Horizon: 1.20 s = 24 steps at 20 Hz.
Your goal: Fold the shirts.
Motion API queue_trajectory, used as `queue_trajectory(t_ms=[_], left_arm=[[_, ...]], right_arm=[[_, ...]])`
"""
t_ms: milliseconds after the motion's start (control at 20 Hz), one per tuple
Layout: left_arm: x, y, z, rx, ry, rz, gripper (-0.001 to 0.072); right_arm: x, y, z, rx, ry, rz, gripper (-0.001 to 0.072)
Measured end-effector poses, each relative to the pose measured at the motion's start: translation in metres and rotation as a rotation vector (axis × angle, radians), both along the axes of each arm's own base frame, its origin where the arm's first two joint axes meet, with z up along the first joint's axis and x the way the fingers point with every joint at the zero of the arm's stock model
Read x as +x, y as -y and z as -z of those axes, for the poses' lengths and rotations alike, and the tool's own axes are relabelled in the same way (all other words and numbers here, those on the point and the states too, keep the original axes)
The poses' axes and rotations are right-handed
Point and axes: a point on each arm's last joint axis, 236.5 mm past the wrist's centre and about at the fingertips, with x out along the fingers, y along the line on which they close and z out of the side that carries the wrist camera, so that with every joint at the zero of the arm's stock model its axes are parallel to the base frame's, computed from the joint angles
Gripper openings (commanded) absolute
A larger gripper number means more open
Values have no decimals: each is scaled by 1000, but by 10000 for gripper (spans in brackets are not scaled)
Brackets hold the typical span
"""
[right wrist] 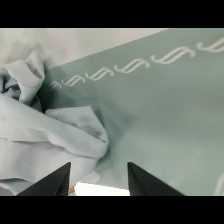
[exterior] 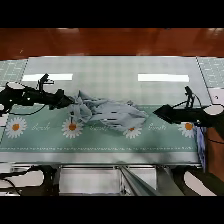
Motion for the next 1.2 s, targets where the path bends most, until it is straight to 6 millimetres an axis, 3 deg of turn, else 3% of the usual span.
queue_trajectory(t_ms=[200,750,800,850,900,1100,1200], left_arm=[[2,4,-4,-4,13,28,27],[2,5,-7,-7,20,41,27],[2,5,-6,-6,19,41,27],[2,5,-7,-6,20,40,27],[2,5,-7,-6,20,40,27],[6,4,-13,-1,41,39,27],[15,2,-33,3,94,45,27]], right_arm=[[2,-24,14,48,-41,-26,409],[2,-51,36,155,-167,-51,400],[3,-57,36,158,-167,-67,312],[5,-62,36,153,-160,-87,135],[9,-70,33,154,-148,-109,32],[36,-92,5,145,-56,-196,31],[54,-94,-23,120,7,-252,31]])
